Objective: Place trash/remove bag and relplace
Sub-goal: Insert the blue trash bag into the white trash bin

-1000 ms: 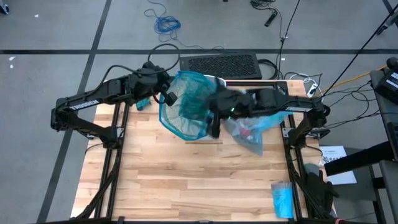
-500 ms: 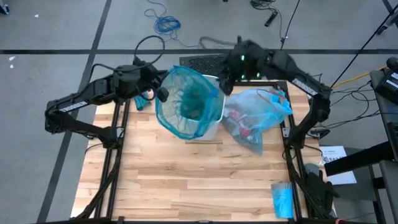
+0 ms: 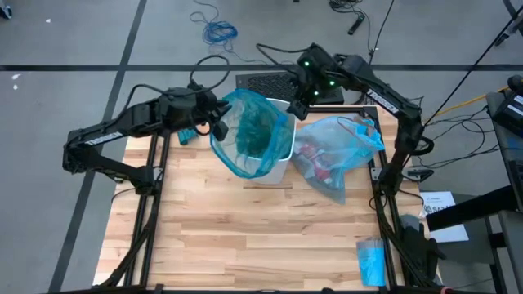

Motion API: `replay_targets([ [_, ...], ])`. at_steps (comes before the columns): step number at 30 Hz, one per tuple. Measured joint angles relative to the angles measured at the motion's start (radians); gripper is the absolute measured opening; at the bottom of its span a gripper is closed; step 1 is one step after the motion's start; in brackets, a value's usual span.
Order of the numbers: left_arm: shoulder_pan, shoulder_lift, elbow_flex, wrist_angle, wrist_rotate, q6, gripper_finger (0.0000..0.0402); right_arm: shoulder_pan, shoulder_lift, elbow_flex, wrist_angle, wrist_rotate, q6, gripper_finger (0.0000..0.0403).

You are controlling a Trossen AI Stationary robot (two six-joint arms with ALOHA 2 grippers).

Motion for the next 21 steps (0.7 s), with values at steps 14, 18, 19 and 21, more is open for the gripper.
replay_targets([
  [14,-0.185,-0.079,-0.001,-0.189,-0.023,-0.132,0.0068,0.032,0.051,0.0,0.012,0.042,0.067,0.0011],
  [18,-0.246,-0.126,-0.001,-0.186,-0.04,-0.132,0.0068,0.112,0.051,0.0,0.109,0.042,0.228,0.0002],
  [19,-0.256,-0.135,-0.001,-0.186,-0.041,-0.133,0.0068,0.14,0.051,0.0,0.152,0.044,0.272,0.0001],
  [21,-0.273,-0.149,-0.001,-0.187,-0.042,-0.133,0.0068,0.194,0.053,0.0,0.248,0.051,0.354,0.0001],
])
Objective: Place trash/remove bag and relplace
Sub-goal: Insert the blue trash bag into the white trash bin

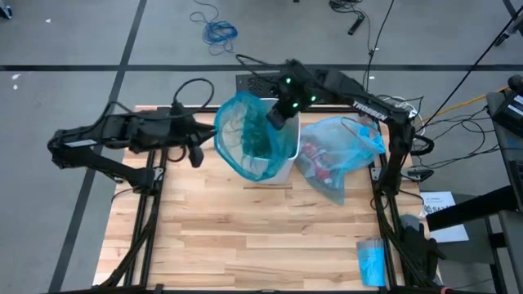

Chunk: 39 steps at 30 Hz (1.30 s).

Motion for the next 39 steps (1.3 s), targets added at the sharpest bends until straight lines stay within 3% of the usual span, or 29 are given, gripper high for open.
replay_targets([
  [3,-0.018,-0.01,0.0,-0.008,-0.003,-0.002,0.0068,0.067,0.001,0.0,0.068,0.066,0.02,0.0],
  [7,-0.034,-0.01,0.0,-0.025,-0.004,-0.005,0.0068,0.059,-0.021,-0.003,-0.068,0.259,-0.137,0.0004],
  [9,-0.047,-0.009,0.0,-0.029,-0.005,-0.019,0.0068,0.029,-0.048,-0.002,-0.112,0.296,-0.192,0.0017],
  [20,-0.099,-0.006,0.0,-0.065,-0.007,-0.048,0.0068,-0.16,-0.09,0.0,-0.202,0.152,-0.206,0.0183],
  [25,-0.12,-0.006,0.0,-0.074,-0.013,-0.051,0.0068,-0.205,-0.061,-0.001,-0.227,0.073,-0.19,0.022],
  [34,-0.146,-0.006,0.0,-0.078,-0.015,-0.052,0.0068,-0.19,0.004,-0.001,-0.287,0.075,-0.203,0.0188],
  [36,-0.15,-0.006,0.0,-0.078,-0.016,-0.059,0.0068,-0.167,0.005,-0.001,-0.258,0.08,-0.18,0.0153],
  [39,-0.157,-0.006,0.0,-0.086,-0.018,-0.077,0.0068,-0.126,0.006,-0.001,-0.214,0.072,-0.125,0.0063],
])
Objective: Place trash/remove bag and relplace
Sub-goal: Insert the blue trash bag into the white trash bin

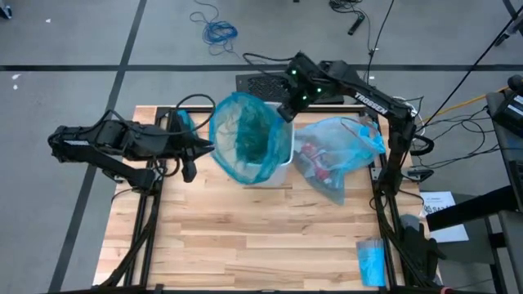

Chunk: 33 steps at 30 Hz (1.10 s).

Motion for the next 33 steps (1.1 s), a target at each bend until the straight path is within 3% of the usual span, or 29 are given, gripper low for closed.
replay_targets([
  [2,-0.008,0.0,0.0,-0.018,-0.002,-0.005,0.0068,0.034,0.001,0.0,0.017,0.004,0.037,0.002],
  [6,-0.019,0.0,0.0,-0.054,-0.003,-0.026,0.0068,0.121,0.002,0.0,0.075,0.073,0.2,0.0016],
  [15,-0.029,-0.004,0.0,-0.046,-0.022,-0.026,0.0068,0.337,0.013,0.0,0.262,0.343,0.49,0.0004],
  [20,-0.03,-0.039,0.0,0.004,-0.012,-0.026,0.0068,0.352,0.032,0.0,0.153,0.276,0.514,0.0002],
  [24,-0.058,-0.067,0.0,0.042,-0.008,-0.024,0.0068,0.369,0.017,0.0,0.017,0.285,0.501,0.0001],
  [30,-0.087,-0.088,0.0,0.054,-0.01,-0.018,0.0068,0.369,0.012,0.0,0.037,0.263,0.493,0.0001],
  [33,-0.094,-0.088,0.0,0.052,-0.013,-0.017,0.0068,0.369,0.012,0.0,0.098,0.289,0.493,0.0021],
])
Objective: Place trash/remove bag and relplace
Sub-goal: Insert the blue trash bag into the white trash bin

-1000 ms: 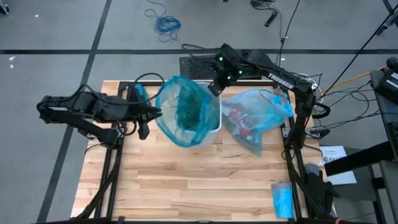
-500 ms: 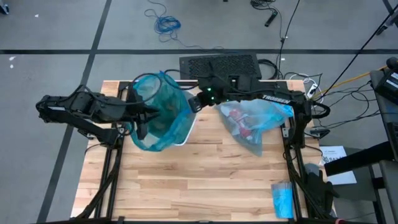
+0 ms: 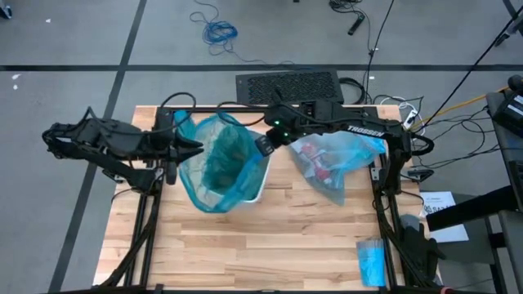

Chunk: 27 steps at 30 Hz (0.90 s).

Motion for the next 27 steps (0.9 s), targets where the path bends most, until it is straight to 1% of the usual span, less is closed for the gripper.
replay_targets([
  [8,-0.024,0.001,0.0,-0.019,-0.035,-0.033,0.0068,0.006,-0.002,0.0,0.017,-0.005,-0.036,0.0129],
  [13,-0.025,0.001,0.0,-0.037,-0.049,-0.036,0.0068,0.008,-0.003,0.0,0.014,-0.032,-0.06,0.0173],
  [17,-0.025,0.001,0.0,-0.036,-0.05,-0.036,0.0068,0.021,-0.03,0.0,0.019,-0.035,-0.071,0.0185],
  [20,-0.026,0.003,0.0,-0.036,-0.05,-0.039,0.0068,0.037,-0.07,0.0,0.022,-0.027,-0.081,0.0186],
  [22,-0.027,0.014,0.0,-0.038,-0.041,-0.051,0.0068,0.049,-0.098,0.0,0.032,-0.025,-0.121,0.0184],
  [24,-0.027,0.024,0.0,-0.047,-0.032,-0.053,0.0068,0.06,-0.126,0.0,0.055,-0.032,-0.201,0.018],
  [27,-0.027,0.047,0.0,-0.07,-0.006,-0.048,0.0068,0.065,-0.161,0.0,0.079,-0.057,-0.417,0.0174],
])
